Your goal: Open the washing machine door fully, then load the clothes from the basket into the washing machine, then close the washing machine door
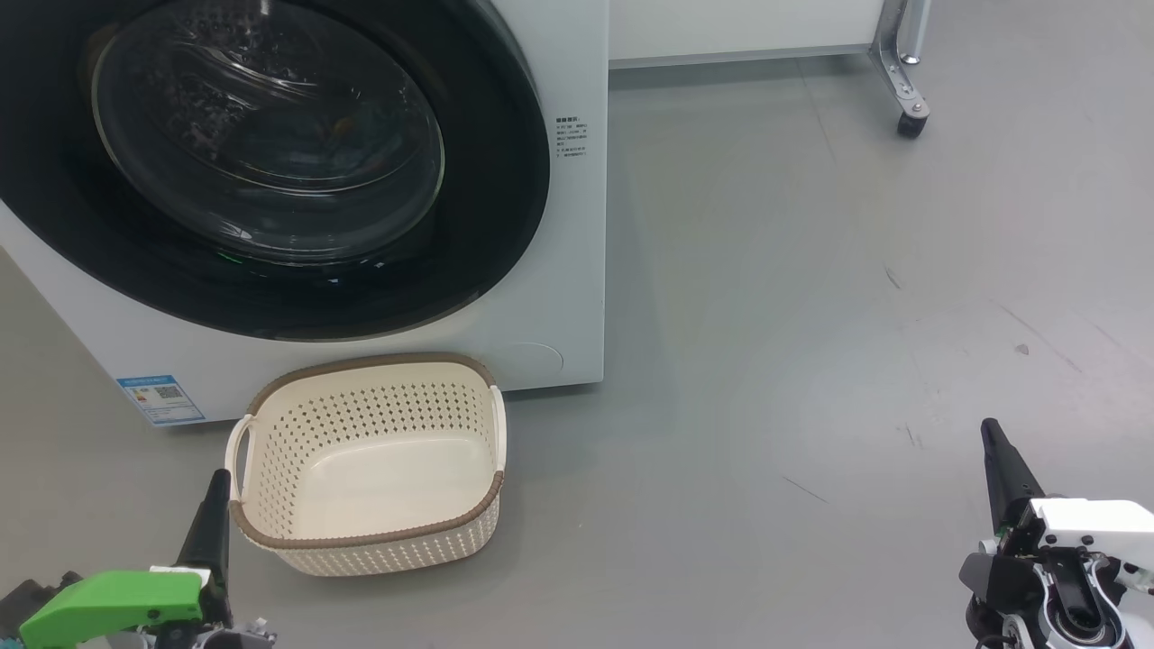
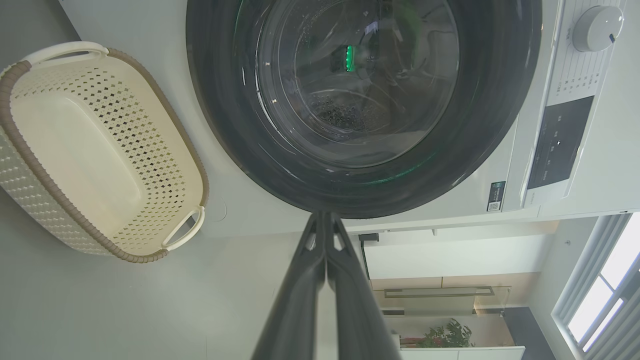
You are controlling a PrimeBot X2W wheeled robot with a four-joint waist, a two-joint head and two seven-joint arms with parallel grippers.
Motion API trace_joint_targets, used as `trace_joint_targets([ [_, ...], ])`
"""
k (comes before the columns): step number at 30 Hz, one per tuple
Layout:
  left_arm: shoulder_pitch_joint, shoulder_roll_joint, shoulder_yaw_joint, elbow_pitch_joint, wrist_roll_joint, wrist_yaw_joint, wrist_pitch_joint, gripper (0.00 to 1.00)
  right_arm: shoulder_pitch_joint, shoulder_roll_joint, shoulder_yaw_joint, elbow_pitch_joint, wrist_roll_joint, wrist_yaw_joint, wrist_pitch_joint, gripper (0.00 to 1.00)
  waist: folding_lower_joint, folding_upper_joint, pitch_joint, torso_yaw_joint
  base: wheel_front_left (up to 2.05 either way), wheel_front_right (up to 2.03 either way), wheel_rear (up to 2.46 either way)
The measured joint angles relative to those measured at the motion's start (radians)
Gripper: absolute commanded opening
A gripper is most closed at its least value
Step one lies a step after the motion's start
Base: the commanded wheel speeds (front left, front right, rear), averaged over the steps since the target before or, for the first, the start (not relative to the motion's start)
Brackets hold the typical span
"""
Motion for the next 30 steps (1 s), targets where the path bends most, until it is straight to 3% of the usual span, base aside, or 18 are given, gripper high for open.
trace_joint_targets([
  [30,-0.007,0.0,0.005,0.003,0.0,0.0,0.003,0.0,0.0,0.0,-0.002,0.0,0.0,0.0,0.0,0.0,0.0,0.0,0.0,0.0,0.0,0.0,0.0],
])
